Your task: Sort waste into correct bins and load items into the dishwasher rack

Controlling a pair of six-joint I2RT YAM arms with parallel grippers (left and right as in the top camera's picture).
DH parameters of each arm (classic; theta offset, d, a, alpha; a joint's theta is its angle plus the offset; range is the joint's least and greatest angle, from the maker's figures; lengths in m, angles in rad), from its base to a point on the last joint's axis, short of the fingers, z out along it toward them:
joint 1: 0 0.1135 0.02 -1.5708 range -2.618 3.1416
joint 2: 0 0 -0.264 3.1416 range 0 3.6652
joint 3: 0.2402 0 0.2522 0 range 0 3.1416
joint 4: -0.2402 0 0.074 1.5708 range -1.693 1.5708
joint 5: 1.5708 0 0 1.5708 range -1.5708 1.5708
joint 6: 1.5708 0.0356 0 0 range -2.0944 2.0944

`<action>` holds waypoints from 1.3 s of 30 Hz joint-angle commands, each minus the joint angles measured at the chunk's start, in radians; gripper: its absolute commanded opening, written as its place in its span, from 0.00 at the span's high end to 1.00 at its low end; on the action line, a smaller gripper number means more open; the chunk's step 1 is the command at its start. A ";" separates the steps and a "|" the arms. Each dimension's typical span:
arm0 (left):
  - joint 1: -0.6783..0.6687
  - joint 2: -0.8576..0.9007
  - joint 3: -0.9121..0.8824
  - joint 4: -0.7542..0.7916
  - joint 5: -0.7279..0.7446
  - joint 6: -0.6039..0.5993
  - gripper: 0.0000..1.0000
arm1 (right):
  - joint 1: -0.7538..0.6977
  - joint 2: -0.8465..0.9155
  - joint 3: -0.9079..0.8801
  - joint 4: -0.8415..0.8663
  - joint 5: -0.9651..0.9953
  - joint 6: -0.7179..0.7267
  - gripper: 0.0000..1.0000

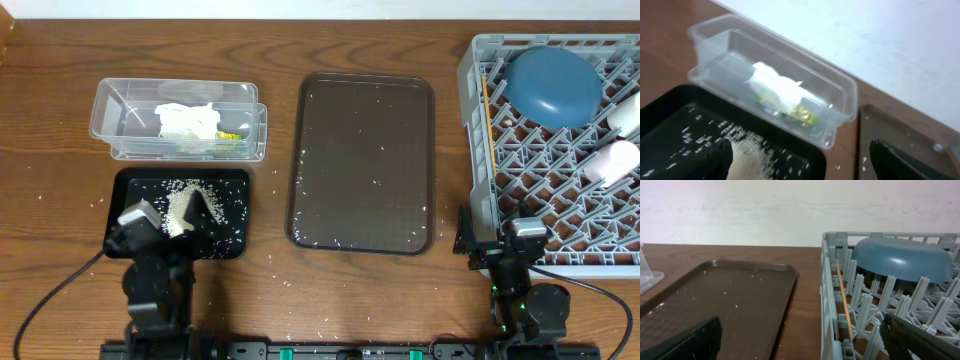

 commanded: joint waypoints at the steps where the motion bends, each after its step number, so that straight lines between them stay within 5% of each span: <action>1: -0.022 -0.058 -0.080 0.088 0.020 0.042 0.10 | -0.009 -0.007 -0.002 -0.004 0.006 -0.012 0.01; 15: -0.023 -0.218 -0.243 0.235 0.016 0.046 0.10 | -0.009 -0.007 -0.002 -0.004 0.006 -0.011 0.01; 29: -0.026 -0.230 -0.243 0.093 0.019 0.085 0.10 | -0.009 -0.007 -0.002 -0.005 0.006 -0.011 0.01; 33: -0.031 -0.230 -0.242 0.102 0.113 0.232 0.10 | -0.009 -0.007 -0.002 -0.004 0.006 -0.011 0.01; 39: -0.031 -0.230 -0.242 0.102 0.105 0.245 0.10 | -0.009 -0.007 -0.002 -0.004 0.006 -0.011 0.01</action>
